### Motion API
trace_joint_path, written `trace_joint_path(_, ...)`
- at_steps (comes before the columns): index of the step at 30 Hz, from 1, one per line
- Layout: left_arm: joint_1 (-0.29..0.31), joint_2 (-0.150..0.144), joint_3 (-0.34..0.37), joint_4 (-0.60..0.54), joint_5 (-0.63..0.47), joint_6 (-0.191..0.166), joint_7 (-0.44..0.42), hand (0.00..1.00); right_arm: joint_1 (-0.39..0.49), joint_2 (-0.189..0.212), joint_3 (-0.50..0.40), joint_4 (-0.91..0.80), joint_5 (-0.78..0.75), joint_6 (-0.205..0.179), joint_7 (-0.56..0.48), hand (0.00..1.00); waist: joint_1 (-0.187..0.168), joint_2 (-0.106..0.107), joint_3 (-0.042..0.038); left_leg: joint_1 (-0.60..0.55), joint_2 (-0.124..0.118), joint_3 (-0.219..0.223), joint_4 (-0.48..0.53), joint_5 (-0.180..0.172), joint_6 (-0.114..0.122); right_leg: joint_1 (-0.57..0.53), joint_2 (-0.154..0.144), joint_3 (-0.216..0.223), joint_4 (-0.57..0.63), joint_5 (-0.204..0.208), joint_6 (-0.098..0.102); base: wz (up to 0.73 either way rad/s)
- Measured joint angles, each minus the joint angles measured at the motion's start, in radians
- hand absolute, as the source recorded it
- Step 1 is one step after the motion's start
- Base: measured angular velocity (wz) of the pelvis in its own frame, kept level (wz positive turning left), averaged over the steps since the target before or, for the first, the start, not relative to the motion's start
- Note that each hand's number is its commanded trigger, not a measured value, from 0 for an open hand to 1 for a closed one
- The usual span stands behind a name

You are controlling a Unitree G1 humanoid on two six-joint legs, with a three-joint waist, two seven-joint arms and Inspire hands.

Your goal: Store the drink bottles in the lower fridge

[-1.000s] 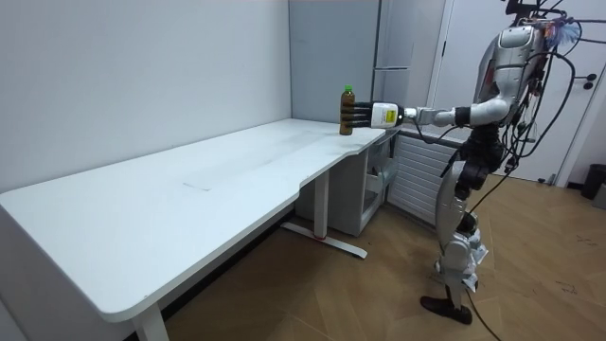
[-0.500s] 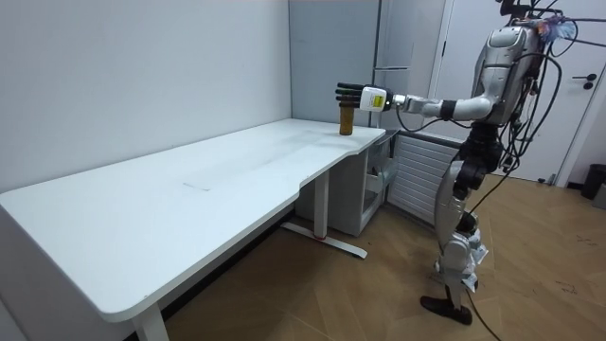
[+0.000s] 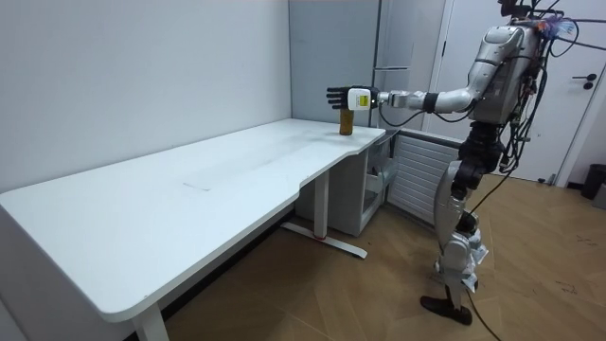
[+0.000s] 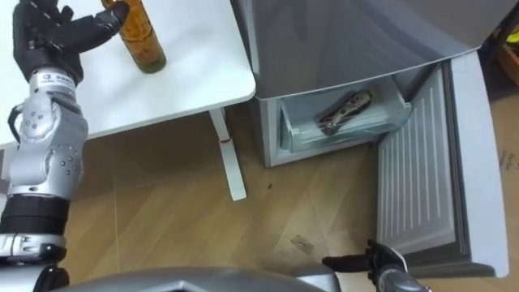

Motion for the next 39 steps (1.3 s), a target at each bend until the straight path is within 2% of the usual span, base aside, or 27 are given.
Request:
trace_joint_path(3, -0.035, 0.002, 0.030, 0.056, -0.008, 0.032, -0.011, 0.00, 0.000, 0.000, -0.007, -0.010, -0.002, 0.017, 0.002, 0.00, -0.004, 0.000, 0.0000, 0.004, 0.000, 0.000, 0.000, 0.000, 0.000, -0.001, 0.000, 0.004, 0.000, 0.000, 0.000, -0.01)
trace_joint_path(5, -0.062, 0.022, 0.030, 0.075, -0.008, 0.061, -0.015, 0.00, 0.000, 0.000, -0.010, -0.010, -0.002, 0.022, 0.003, 0.00, -0.012, 0.000, 0.0000, 0.004, 0.000, 0.000, 0.001, 0.000, 0.000, -0.001, 0.000, 0.004, -0.001, 0.000, 0.000, 0.00)
trace_joint_path(8, -0.100, 0.042, 0.030, 0.090, -0.008, 0.082, -0.027, 0.00, 0.000, 0.000, -0.011, -0.010, -0.002, 0.034, 0.003, 0.00, -0.017, 0.001, -0.0006, 0.007, 0.000, 0.003, 0.001, 0.000, 0.000, -0.001, 0.001, 0.014, -0.002, 0.000, 0.000, -0.09)
trace_joint_path(12, -0.111, 0.044, 0.030, 0.099, -0.006, 0.090, -0.046, 0.00, 0.000, -0.001, -0.021, -0.010, -0.002, 0.042, 0.000, 0.00, -0.021, 0.008, -0.0040, 0.014, -0.001, 0.003, 0.001, 0.000, 0.000, -0.001, 0.002, 0.025, -0.001, 0.000, 0.000, -0.09)
trace_joint_path(15, -0.112, 0.050, 0.029, 0.120, -0.008, 0.113, -0.057, 0.00, 0.006, -0.006, -0.025, -0.009, -0.004, 0.044, -0.007, 0.00, -0.026, 0.015, -0.0037, 0.021, -0.001, 0.003, 0.000, 0.000, 0.000, 0.002, 0.004, 0.034, 0.000, 0.000, -0.001, -0.09)
trace_joint_path(17, -0.117, 0.065, 0.029, 0.148, -0.007, 0.127, -0.073, 0.00, 0.005, -0.008, -0.031, -0.009, -0.026, 0.060, -0.015, 0.00, -0.036, 0.019, -0.0030, 0.022, 0.000, 0.003, 0.000, 0.000, 0.000, -0.002, 0.004, 0.037, 0.009, 0.000, -0.001, -0.02)
trace_joint_path(23, -0.157, 0.085, 0.029, 0.232, -0.008, 0.132, -0.097, 0.00, 0.005, -0.013, -0.050, -0.004, -0.041, 0.064, -0.043, 0.00, -0.046, 0.022, -0.0030, 0.023, -0.001, 0.003, 0.000, 0.000, 0.000, -0.003, 0.005, 0.045, 0.015, 0.001, 0.000, -0.02)
trace_joint_path(28, -0.164, 0.094, 0.029, 0.266, -0.008, 0.141, -0.145, 0.00, 0.002, -0.022, -0.051, 0.011, -0.048, 0.081, -0.046, 0.00, -0.046, 0.030, -0.0080, 0.026, 0.000, 0.003, -0.004, 0.000, 0.000, -0.002, 0.007, 0.048, 0.015, 0.001, 0.000, 0.00)
trace_joint_path(33, -0.166, 0.107, 0.029, 0.281, -0.007, 0.152, -0.174, 0.00, 0.000, -0.022, -0.051, 0.026, -0.091, 0.084, -0.053, 0.00, -0.046, 0.029, -0.0072, 0.028, 0.000, 0.003, -0.002, 0.000, 0.000, -0.003, 0.007, 0.053, 0.014, 0.001, 0.000, -0.01)
trace_joint_path(39, -0.197, 0.112, 0.028, 0.357, -0.007, 0.166, -0.204, 0.00, 0.000, -0.022, -0.051, 0.052, -0.119, 0.085, -0.053, 0.00, -0.046, 0.026, -0.0047, 0.027, -0.001, 0.004, -0.002, 0.000, 0.000, -0.004, 0.007, 0.056, 0.011, 0.001, 0.000, 0.00)
